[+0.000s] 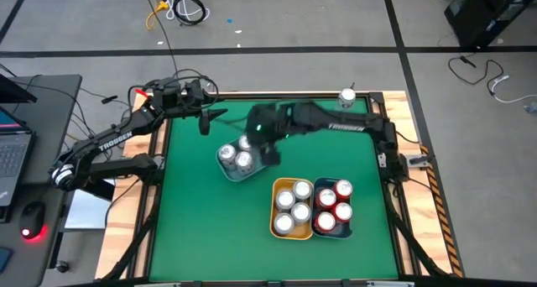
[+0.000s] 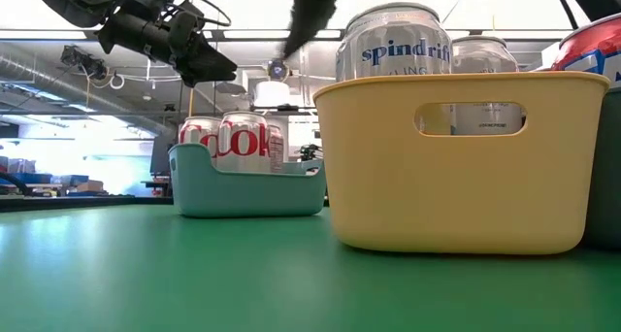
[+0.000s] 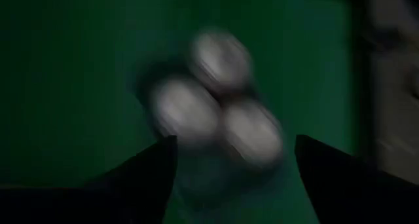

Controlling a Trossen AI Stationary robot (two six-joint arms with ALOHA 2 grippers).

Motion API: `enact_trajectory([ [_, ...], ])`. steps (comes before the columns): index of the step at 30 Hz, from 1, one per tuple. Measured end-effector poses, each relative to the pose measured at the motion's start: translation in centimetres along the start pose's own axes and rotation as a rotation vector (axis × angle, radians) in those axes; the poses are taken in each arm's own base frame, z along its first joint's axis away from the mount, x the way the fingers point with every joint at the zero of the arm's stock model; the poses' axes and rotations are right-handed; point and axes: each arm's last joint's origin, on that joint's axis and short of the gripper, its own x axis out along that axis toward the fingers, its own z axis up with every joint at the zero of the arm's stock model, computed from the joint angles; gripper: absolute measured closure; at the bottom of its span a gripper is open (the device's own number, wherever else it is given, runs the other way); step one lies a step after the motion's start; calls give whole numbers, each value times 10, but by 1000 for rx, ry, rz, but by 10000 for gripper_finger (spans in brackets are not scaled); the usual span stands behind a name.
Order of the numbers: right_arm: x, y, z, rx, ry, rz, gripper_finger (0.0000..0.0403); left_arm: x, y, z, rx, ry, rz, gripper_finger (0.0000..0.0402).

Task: Sort soda cans
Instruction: Put the silver soda can into the green bin

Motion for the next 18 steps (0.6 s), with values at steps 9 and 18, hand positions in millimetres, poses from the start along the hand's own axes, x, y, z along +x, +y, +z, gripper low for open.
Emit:
enact_trajectory([
  [9,-38,-93,-74,265,426,-101,190,0,0,0,19,2,0,190],
  [18,-66,-173,-151,584,517,-175,209,0,0,-1,25,6,-1,190],
])
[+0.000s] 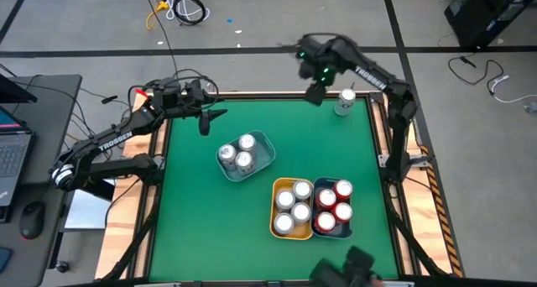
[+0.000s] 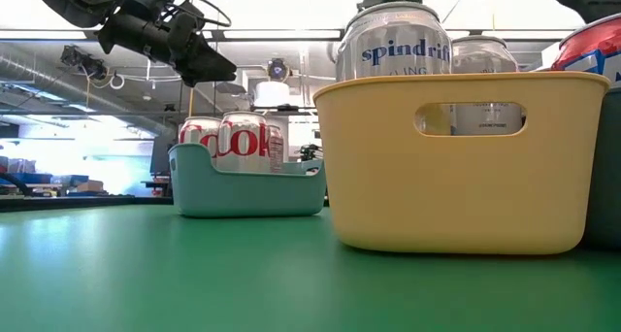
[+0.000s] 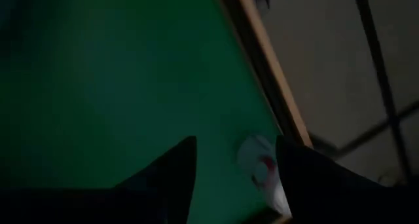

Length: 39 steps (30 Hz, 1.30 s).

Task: Sort soda cans
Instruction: Put the silver soda can into the green bin

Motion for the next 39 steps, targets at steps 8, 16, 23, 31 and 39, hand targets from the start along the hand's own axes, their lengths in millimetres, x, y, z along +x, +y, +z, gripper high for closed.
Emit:
enact_trajectory([
  [8,34,-50,-37,153,173,9,198,0,0,-2,17,17,-3,190],
  [16,70,-69,-60,174,278,-22,140,0,-1,-4,8,36,-7,190],
  [23,94,-80,-67,131,280,-16,85,0,-1,-5,4,43,-8,190],
  [31,120,-87,-74,141,232,47,50,0,-1,-5,2,49,-9,190],
  [39,144,-84,-89,149,270,74,101,0,-1,-5,-5,49,-9,190],
])
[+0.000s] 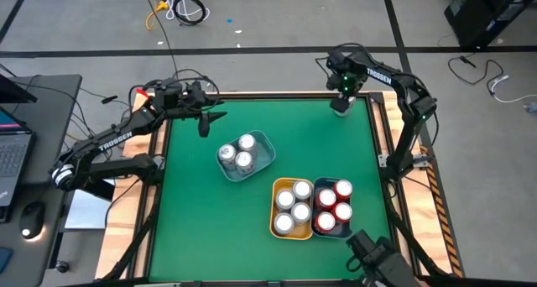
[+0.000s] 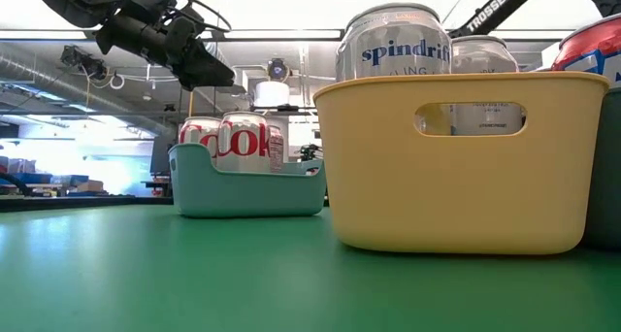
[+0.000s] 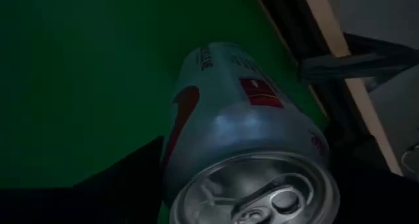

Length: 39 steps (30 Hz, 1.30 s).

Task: Sort soda cans
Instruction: Put the silver soda can into the green bin

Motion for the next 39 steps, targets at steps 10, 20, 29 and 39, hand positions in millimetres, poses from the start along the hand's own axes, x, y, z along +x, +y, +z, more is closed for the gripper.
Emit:
enact_trajectory([
  [10,-69,47,3,-103,-210,68,112,0,0,0,-20,0,0,190],
  [20,-151,202,-10,-422,-526,157,112,0,0,0,-20,0,0,190],
  [29,-137,290,2,-584,-546,150,112,0,0,0,-43,0,0,190],
  [39,-111,309,31,-671,-431,109,112,0,0,-1,-55,8,-1,190],
])
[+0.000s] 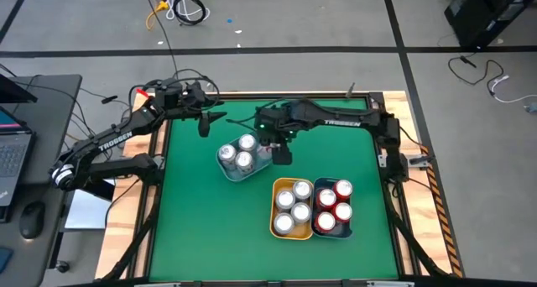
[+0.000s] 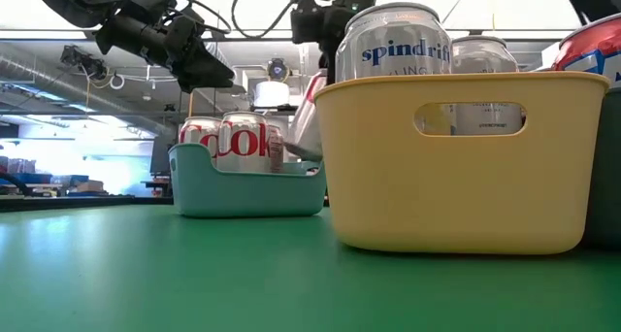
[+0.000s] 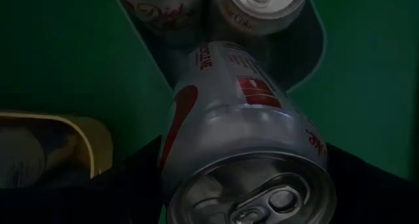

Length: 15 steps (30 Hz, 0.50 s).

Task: Sort soda cans
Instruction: Put the silver soda can into the green bin

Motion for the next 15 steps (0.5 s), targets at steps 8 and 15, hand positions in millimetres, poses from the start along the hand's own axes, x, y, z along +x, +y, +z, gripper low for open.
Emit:
enact_trajectory([
  [8,30,-1,12,-56,62,27,112,0,0,0,1,0,0,190],
  [15,43,-2,16,-76,79,31,112,0,0,0,2,1,0,190],
])
